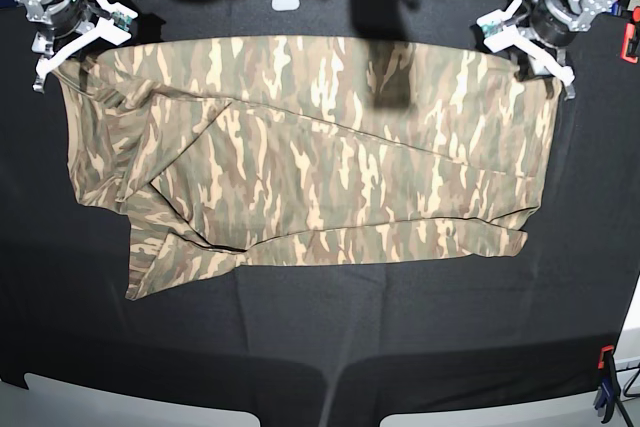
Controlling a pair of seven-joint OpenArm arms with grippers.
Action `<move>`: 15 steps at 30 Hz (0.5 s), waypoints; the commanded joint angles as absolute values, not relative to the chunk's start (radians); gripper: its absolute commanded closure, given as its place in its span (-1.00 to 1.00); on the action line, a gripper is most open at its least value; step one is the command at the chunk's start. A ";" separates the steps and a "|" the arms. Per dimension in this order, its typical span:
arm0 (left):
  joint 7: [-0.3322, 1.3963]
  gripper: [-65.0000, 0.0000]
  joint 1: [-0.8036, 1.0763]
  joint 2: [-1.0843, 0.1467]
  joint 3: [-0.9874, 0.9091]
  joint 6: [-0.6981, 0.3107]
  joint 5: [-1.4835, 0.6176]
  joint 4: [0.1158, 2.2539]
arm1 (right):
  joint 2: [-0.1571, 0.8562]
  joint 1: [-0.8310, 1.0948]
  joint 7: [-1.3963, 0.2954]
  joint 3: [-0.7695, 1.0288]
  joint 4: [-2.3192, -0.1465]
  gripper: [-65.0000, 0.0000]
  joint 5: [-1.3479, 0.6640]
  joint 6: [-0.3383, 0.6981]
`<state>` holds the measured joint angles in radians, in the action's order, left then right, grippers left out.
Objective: Layout the t-shirt on the table in an organized manner, then fold the t-shirt properly
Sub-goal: 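Hold both corners and drag the shirt further from the hem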
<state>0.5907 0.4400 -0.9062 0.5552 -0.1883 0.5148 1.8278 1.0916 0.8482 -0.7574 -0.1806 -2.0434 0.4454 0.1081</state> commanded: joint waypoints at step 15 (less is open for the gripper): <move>0.522 1.00 0.381 -0.874 0.551 -0.131 0.530 1.826 | 1.107 0.850 -0.780 -0.170 -2.056 1.00 0.461 0.088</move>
<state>0.5304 0.3847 -0.8612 0.5552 -0.1398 0.5262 1.8145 1.0916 0.8482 -0.7647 -0.1806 -2.0434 0.4454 0.1036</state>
